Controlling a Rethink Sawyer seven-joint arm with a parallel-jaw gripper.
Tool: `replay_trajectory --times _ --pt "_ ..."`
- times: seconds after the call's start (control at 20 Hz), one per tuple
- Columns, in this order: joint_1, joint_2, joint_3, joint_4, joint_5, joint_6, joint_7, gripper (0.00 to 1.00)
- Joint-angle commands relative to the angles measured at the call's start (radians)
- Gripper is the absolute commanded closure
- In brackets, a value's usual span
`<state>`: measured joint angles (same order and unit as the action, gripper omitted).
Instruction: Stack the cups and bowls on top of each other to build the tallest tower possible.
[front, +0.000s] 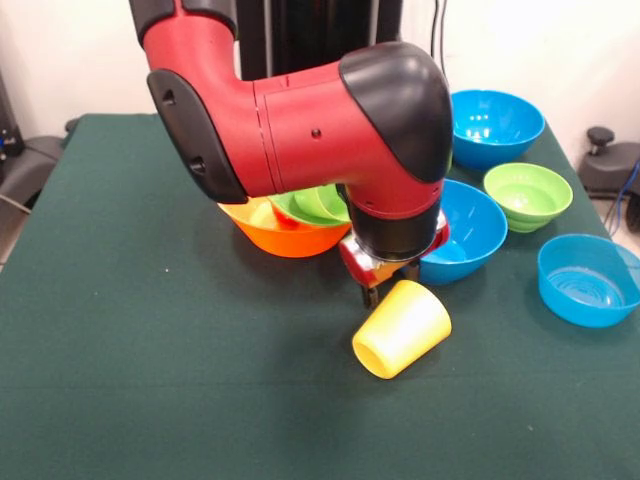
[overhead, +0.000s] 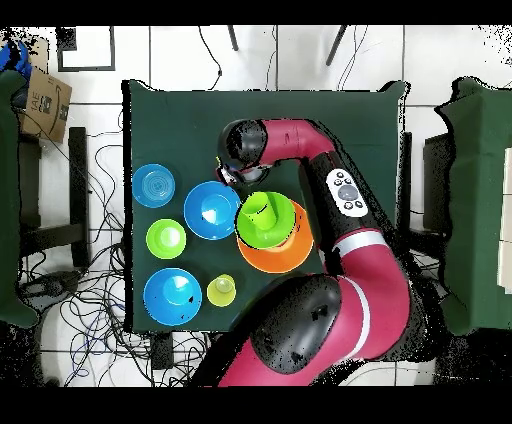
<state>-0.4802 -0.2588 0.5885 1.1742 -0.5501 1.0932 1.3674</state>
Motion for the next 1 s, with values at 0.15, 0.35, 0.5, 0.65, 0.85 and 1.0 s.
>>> replay_trajectory --times 0.15,0.35,0.5,0.65,0.85,1.0 --pt "0.035 0.001 0.044 -0.047 -0.009 0.222 -0.311 0.00" --pt "0.036 -0.010 0.045 -0.048 -0.012 0.267 -0.302 0.00" --pt "0.034 -0.010 0.067 -0.087 -0.015 0.343 -0.355 0.00" --pt "0.028 -0.014 0.080 -0.101 -0.020 0.384 -0.373 0.00" --pt "0.021 -0.012 0.101 -0.122 -0.026 0.427 -0.393 0.00" --pt "0.017 -0.008 0.114 -0.137 -0.032 0.452 -0.402 0.00"
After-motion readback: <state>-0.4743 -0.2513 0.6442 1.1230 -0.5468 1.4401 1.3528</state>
